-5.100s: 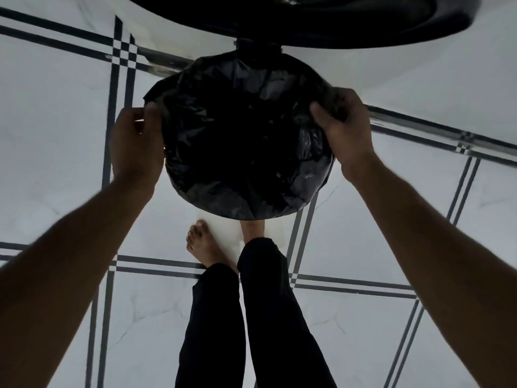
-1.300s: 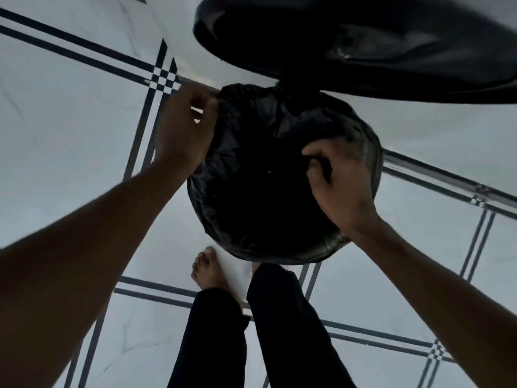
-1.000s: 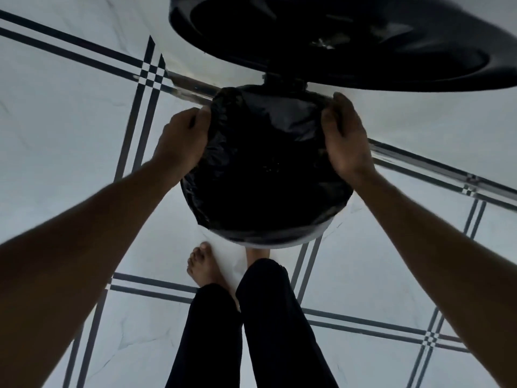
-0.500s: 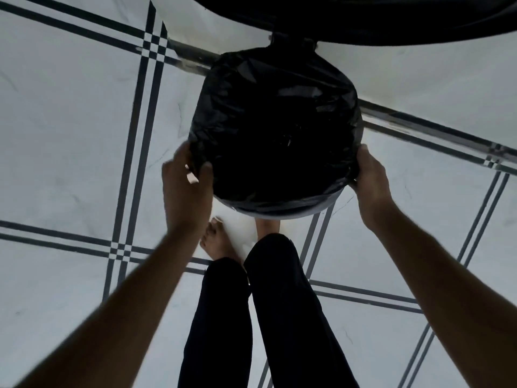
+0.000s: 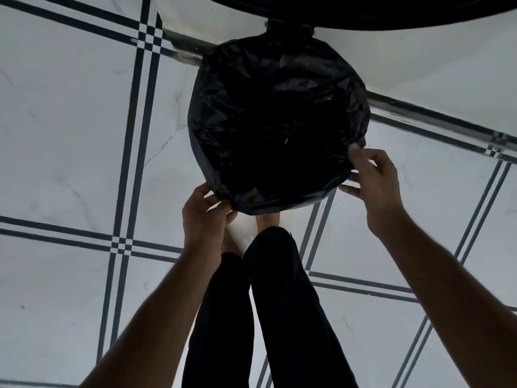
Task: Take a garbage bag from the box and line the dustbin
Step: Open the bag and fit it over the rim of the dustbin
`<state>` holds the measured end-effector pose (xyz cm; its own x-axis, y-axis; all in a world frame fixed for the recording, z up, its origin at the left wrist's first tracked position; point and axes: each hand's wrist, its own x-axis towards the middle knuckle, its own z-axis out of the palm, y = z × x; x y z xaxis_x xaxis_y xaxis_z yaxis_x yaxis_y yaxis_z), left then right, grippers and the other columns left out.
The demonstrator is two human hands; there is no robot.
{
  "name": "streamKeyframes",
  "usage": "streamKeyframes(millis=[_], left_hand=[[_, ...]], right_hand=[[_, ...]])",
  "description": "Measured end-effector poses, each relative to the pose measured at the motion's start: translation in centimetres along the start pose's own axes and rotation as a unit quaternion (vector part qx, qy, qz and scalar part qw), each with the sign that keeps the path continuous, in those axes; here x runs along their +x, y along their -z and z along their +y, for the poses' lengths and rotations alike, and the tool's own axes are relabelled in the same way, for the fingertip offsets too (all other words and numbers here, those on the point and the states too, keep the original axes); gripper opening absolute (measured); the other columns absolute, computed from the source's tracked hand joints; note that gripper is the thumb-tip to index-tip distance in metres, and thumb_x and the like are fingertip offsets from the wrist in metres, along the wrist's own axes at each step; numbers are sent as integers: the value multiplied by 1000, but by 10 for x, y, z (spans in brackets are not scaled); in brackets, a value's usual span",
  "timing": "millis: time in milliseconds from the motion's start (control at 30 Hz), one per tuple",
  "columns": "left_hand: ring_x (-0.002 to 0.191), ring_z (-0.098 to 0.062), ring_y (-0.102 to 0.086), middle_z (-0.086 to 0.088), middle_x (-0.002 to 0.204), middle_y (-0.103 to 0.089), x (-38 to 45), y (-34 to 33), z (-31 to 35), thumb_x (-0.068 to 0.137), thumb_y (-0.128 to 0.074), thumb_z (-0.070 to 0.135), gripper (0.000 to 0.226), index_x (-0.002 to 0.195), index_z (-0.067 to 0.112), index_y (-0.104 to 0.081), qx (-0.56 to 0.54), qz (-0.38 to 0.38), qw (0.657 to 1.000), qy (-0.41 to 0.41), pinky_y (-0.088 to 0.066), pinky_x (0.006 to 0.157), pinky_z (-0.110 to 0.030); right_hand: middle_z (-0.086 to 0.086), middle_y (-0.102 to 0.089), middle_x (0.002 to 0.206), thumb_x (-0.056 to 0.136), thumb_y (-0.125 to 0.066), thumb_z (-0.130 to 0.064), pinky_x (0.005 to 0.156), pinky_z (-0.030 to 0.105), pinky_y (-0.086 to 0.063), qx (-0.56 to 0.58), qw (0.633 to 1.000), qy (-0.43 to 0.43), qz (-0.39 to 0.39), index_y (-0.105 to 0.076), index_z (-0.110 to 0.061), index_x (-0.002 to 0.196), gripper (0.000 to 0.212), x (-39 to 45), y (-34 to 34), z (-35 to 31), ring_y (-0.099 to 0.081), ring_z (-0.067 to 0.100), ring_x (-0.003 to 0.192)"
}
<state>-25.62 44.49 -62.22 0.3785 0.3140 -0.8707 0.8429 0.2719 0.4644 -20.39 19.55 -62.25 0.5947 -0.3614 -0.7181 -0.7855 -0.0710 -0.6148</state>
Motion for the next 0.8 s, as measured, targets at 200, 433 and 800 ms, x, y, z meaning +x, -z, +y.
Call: streamKeyframes(millis=[200,433,800], left_hand=[[81,-23,-65,-8,90,-68,0,4,-3,83,-64,-11,33,88,22,-68,67,-31,997,-19,-58,83,-34],[58,-12,-57,8,56,-65,13,-1,-3,72,-71,-5,26,69,20,-64,176,-9,984,-13,-45,62,-26],[101,-23,-66,-12,106,-70,55,18,30,96,-47,-10,29,100,9,-69,114,-61,989,69,-57,89,-31]], right_hand=[[-7,-73,73,88,-70,-4,73,28,-60,40,999,-5,-16,-65,-18,89,15,7,18,11,-69,10,75],[1,-76,78,89,-59,10,71,26,-58,27,998,-40,-42,-69,3,104,20,24,18,36,-73,16,75],[-1,-59,81,92,-47,-24,70,27,-47,3,993,-89,-75,-63,-18,88,17,16,6,21,-54,15,73]])
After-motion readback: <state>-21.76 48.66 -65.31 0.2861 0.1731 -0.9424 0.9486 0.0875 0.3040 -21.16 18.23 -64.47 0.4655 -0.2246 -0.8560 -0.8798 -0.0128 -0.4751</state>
